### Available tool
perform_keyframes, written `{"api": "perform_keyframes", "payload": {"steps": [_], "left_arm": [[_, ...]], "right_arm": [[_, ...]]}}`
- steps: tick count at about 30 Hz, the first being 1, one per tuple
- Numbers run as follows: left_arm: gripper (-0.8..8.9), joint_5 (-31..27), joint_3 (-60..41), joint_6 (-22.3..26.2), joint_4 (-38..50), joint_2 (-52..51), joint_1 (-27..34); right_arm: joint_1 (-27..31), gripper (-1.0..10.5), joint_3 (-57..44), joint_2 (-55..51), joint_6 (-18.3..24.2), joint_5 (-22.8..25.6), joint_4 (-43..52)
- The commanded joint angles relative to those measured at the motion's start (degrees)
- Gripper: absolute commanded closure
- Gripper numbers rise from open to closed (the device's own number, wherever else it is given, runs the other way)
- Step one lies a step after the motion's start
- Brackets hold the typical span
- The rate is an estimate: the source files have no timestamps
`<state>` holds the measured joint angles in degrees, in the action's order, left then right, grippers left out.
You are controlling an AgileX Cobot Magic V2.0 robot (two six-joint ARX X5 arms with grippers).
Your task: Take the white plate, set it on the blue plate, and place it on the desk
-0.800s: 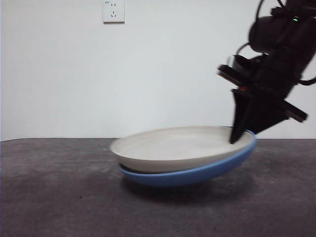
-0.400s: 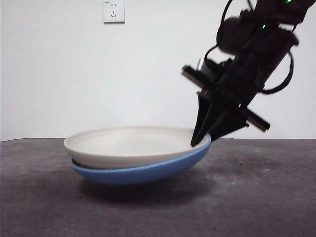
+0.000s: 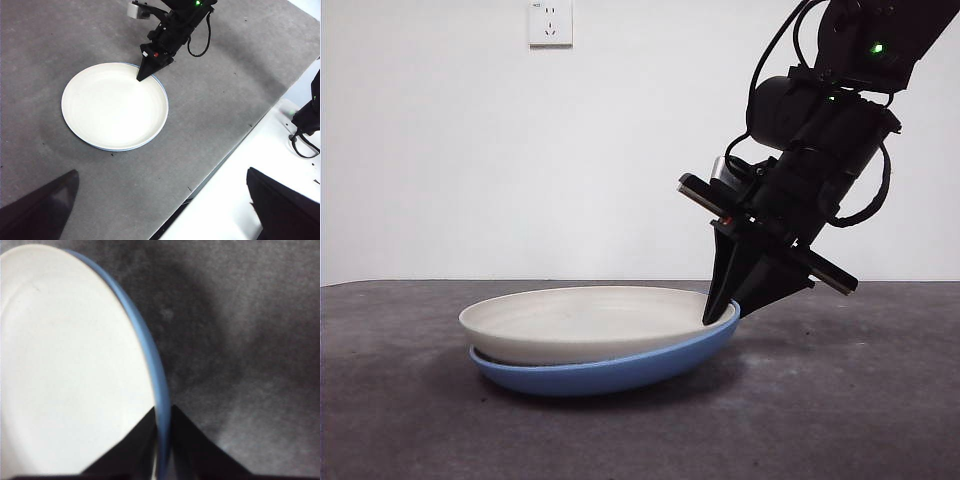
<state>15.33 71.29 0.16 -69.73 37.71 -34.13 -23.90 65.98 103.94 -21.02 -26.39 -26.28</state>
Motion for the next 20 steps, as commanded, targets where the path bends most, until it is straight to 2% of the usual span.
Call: {"api": "perform_keyframes", "payload": {"steps": [1,2,4,10,16,20], "left_arm": [[1.84,0.07,0.55,0.66,0.28,0.28,-0.24],[1.84,0.07,0.55,0.68,0.31,0.28,-0.24],[1.84,0.07,0.55,0.68,0.31,0.28,-0.24],[1.84,0.07,0.55,0.68,0.33,0.28,-0.24],[1.84,0.07,0.55,0.68,0.35,0.28,-0.39],[1.84,0.09,0.55,0.66,0.35,0.28,-0.39]], "right_arm": [[-0.24,6.8,1.22,1.55,0.44,2.6,0.22],[-0.24,5.8,1.22,1.53,0.48,2.91,0.17],[-0.22,4.7,1.22,1.14,0.92,3.13,0.11],[-0.26,4.5,1.29,-5.42,1.11,6.95,-2.16],[-0.79,3.4,1.29,-19.21,1.81,12.13,-9.75],[-2.23,3.3,1.29,-30.27,2.64,14.95,-17.44]]}}
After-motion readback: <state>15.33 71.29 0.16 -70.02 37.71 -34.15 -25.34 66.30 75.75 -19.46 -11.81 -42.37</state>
